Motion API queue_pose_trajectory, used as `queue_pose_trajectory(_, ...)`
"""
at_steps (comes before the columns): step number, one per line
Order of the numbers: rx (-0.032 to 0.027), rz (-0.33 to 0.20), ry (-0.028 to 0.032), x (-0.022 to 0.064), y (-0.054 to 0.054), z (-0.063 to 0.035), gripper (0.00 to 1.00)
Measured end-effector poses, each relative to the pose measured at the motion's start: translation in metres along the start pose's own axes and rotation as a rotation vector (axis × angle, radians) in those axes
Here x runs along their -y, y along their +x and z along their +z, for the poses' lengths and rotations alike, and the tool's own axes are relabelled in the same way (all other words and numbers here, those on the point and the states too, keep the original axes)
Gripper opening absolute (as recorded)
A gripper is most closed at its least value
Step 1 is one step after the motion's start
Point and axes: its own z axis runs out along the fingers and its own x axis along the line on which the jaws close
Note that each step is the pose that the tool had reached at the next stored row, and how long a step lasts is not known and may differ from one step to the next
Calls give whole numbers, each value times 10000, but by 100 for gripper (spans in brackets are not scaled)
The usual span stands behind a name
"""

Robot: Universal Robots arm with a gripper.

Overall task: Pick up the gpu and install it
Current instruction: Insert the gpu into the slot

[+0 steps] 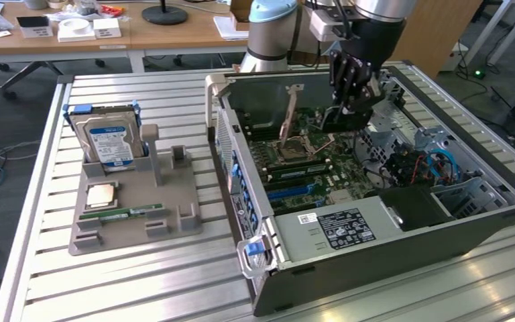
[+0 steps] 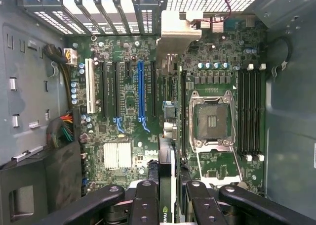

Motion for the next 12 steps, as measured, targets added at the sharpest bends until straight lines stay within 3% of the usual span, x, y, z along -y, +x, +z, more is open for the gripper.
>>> queue_pose_trajectory(12, 0, 0, 0, -1, 1, 57, 26)
